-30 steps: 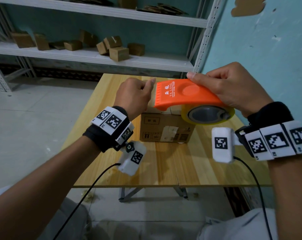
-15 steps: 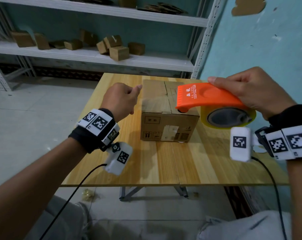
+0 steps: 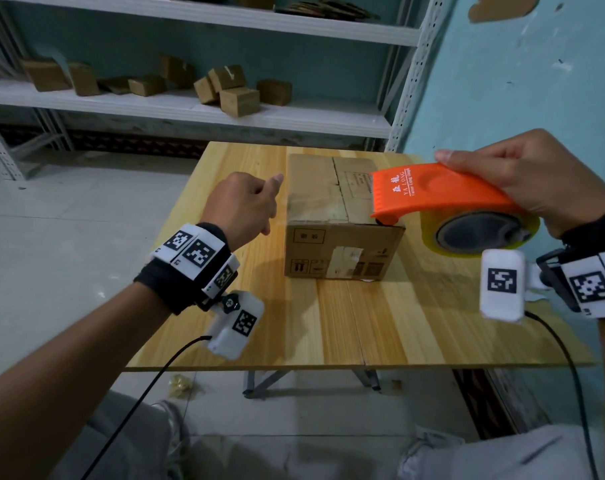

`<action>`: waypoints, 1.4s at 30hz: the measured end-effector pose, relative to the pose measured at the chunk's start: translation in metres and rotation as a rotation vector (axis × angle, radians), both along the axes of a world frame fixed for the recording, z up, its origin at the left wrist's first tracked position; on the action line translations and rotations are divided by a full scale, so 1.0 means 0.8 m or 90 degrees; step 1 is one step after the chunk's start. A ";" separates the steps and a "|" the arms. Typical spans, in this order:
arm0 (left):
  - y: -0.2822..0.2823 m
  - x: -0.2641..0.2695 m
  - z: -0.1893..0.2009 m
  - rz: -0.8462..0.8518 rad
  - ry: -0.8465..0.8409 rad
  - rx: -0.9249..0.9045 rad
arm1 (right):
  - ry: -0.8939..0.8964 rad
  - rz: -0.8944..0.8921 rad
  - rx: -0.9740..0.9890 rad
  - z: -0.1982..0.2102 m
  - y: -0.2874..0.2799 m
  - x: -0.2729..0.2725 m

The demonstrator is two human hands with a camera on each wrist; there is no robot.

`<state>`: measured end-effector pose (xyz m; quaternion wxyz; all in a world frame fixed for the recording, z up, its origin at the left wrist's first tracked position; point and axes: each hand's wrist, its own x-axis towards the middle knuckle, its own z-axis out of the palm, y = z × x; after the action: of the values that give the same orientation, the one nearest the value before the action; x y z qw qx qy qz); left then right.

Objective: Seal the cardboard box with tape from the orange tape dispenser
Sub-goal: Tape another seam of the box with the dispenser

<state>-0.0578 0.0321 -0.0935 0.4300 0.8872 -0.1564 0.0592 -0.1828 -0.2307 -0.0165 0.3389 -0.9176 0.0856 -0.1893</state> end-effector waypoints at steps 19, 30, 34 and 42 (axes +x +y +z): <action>0.003 0.003 -0.009 0.011 0.012 0.076 | 0.044 -0.011 -0.005 -0.002 0.008 0.008; 0.002 0.003 -0.011 0.008 0.017 0.101 | 0.054 -0.015 -0.007 -0.003 0.007 0.008; 0.001 0.002 -0.013 0.007 0.025 0.108 | 0.059 -0.015 -0.012 -0.005 0.007 0.008; 0.000 0.004 -0.019 -0.009 0.049 0.124 | 0.072 -0.016 -0.039 -0.004 0.005 0.009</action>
<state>-0.0548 0.0319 -0.1089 0.3479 0.9252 -0.1511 0.0068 -0.1752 -0.2267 -0.0195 0.3024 -0.9357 0.1105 -0.1441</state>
